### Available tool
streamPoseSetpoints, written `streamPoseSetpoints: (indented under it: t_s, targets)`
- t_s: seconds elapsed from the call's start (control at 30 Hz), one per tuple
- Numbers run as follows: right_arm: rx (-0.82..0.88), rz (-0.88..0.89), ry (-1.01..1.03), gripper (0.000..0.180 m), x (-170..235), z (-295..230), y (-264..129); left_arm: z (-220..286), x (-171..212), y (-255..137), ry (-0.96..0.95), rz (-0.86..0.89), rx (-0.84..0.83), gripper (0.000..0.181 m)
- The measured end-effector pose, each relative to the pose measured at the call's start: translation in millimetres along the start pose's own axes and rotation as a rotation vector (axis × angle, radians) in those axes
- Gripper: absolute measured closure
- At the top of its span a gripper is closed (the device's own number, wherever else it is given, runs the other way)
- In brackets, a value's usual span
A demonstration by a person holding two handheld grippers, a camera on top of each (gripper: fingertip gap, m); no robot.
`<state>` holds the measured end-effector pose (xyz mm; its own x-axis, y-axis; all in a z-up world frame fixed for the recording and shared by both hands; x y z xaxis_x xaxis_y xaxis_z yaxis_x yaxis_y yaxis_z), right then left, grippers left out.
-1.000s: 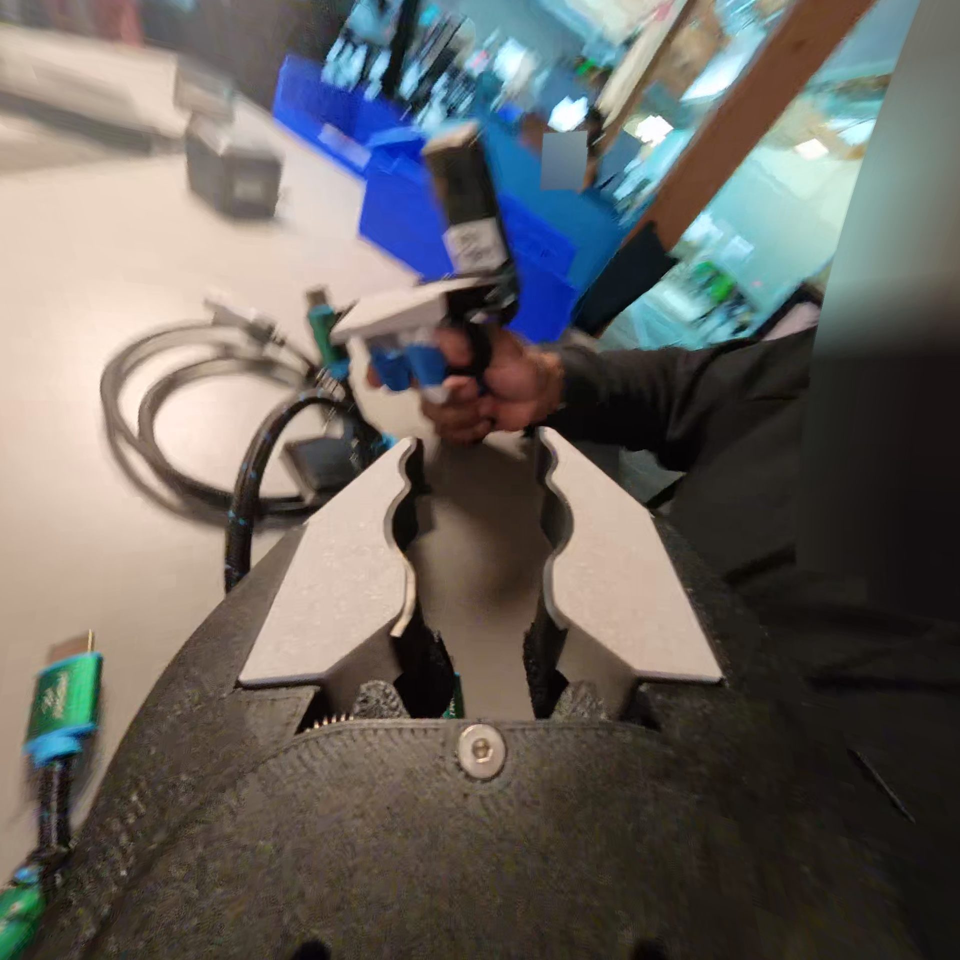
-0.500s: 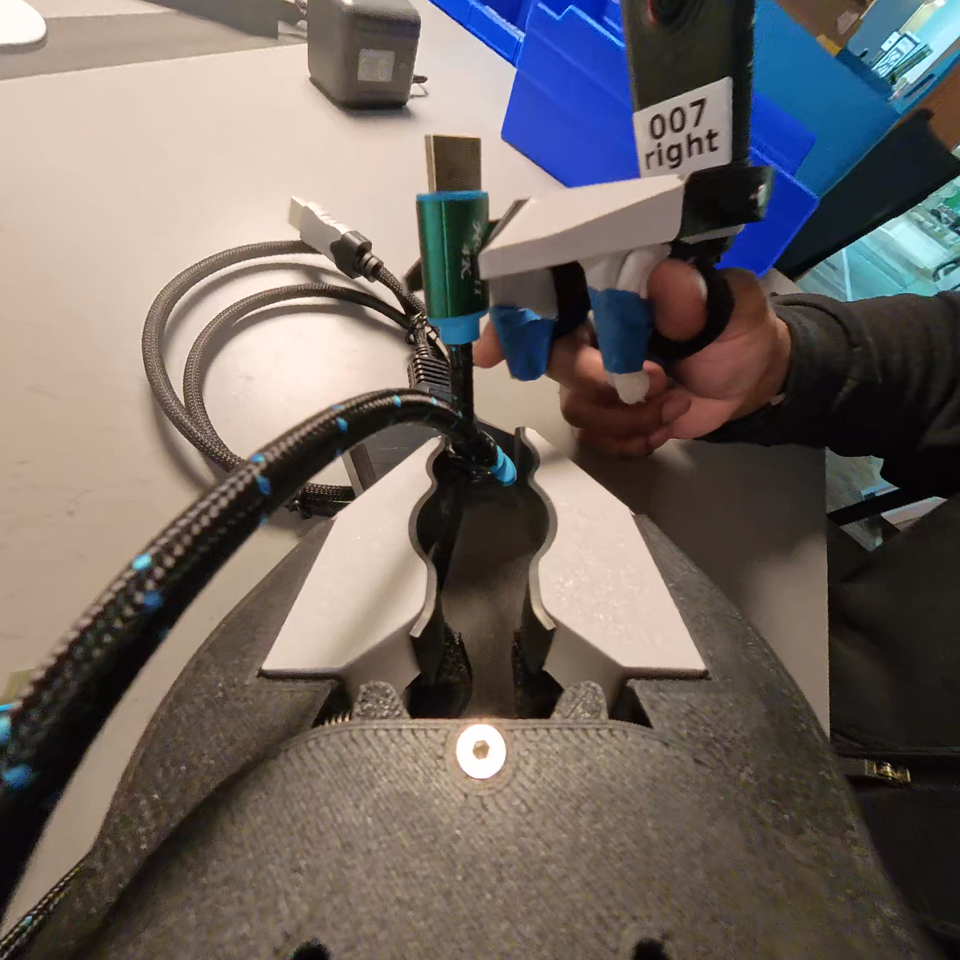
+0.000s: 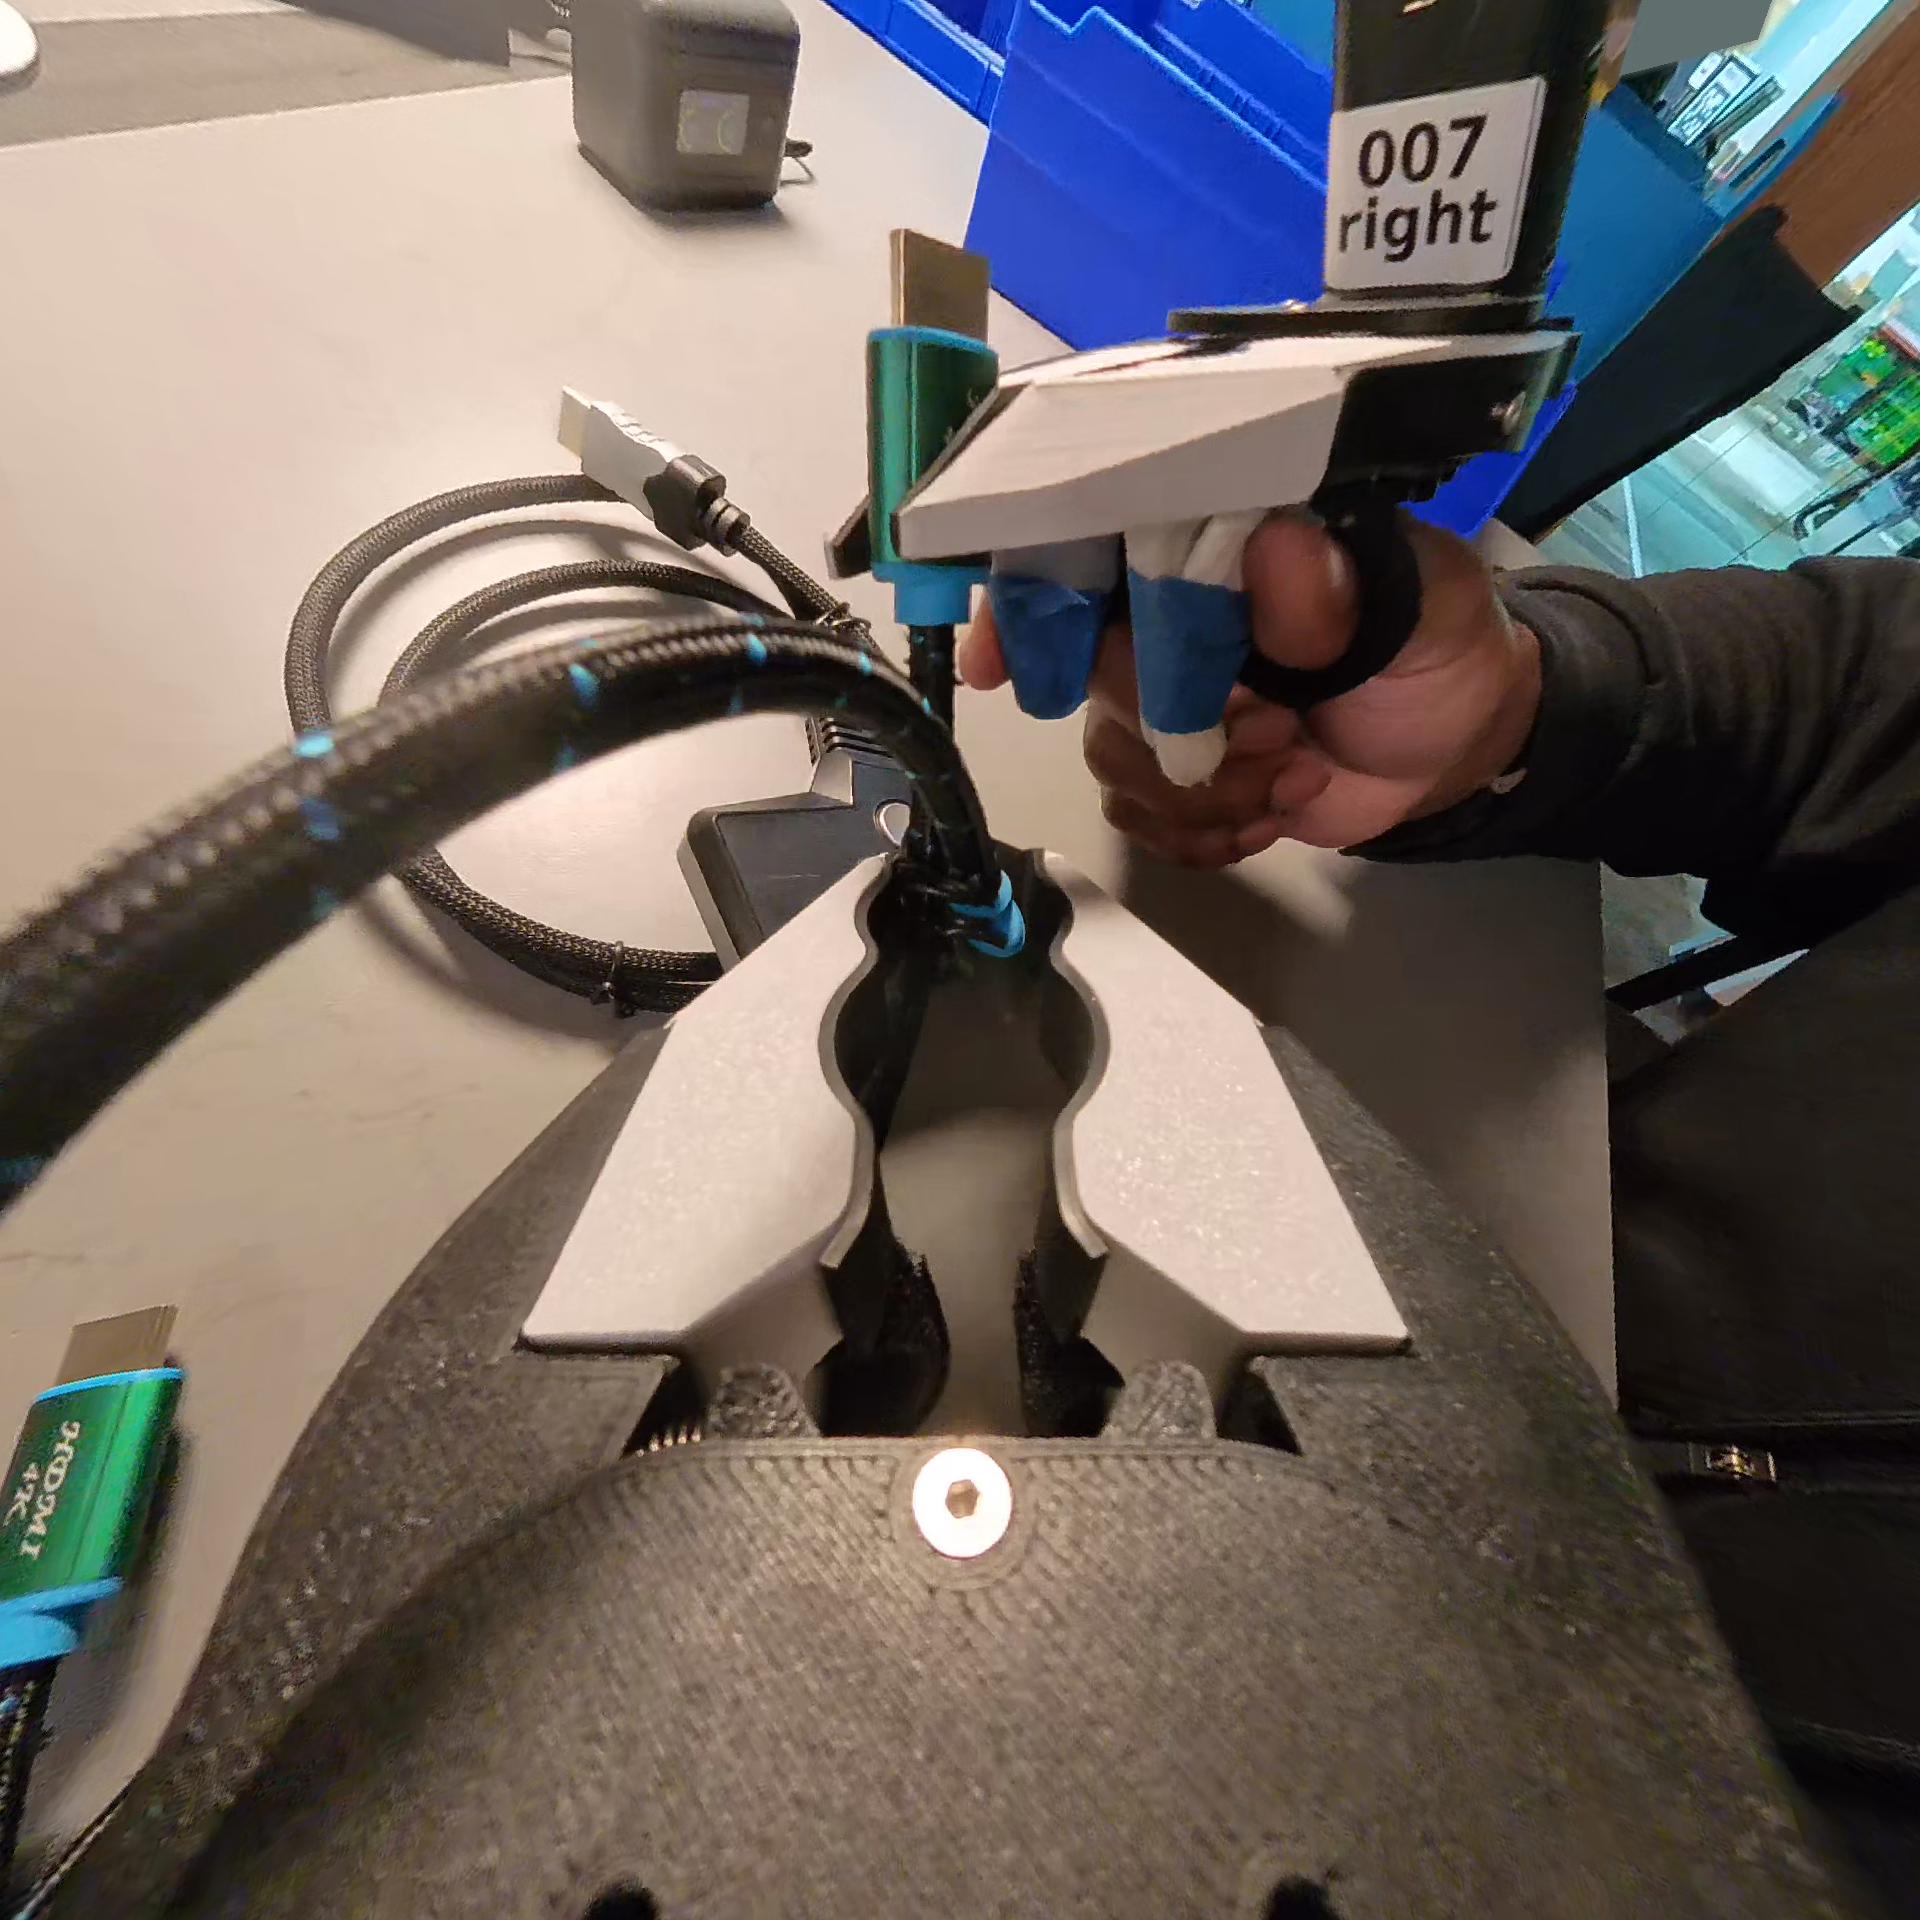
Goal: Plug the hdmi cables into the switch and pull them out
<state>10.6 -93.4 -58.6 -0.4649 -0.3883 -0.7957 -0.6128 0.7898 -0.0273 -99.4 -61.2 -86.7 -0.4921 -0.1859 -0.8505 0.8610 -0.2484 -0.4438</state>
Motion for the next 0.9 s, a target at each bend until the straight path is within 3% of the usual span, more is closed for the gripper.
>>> streamPoseSetpoints:
  t_s: [0.17,0.27,0.33,0.47,0.6,0.7,0.9]
  targets:
    - [0.035,0.043,-0.065,0.169,-2.0,-5.7,-0.7,-4.9,-2.3,-7.1,0.066,0.01,-0.1,0.153]
    - [0.097,0.103,-0.052,0.168,-9.6,0.7,-8.6,-8.5,-6.3,-12.2,0.136,0.041,-0.273,0.129]
    - [0.133,0.128,-0.031,0.168,-12.8,6.4,-13.3,-2.7,-10.6,-17.4,0.181,0.072,-0.332,0.128]
    - [0.176,0.141,0.008,0.168,-10.5,13.0,-16.3,16.1,-7.3,-8.4,0.15,0.008,-0.283,0.133]
    - [0.201,0.16,0.018,0.168,-6.7,11.7,-17.0,31.9,-7.0,3.3,0.1,-0.021,-0.294,0.154]
    - [0.203,0.167,0.024,0.168,-3.9,7.7,-17.5,32.0,3.2,14.6,0.04,-0.087,-0.293,0.145]
    - [0.18,0.164,0.069,0.168,4.2,3.3,-16.2,27.6,1.0,28.5,-0.139,0.043,-0.285,0.14]
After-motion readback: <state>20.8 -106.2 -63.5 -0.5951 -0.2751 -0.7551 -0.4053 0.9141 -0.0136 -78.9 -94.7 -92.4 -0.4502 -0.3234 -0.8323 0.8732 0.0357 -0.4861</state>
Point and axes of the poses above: each gripper's, where its closed fingertips meet, y out along the fingers, x out of its underside, z = x × y across the jaws, the point moved 7 cm from there along -y, back along the fingers, and after that the axes turned 6 degrees about y, right-handed, at the moved point
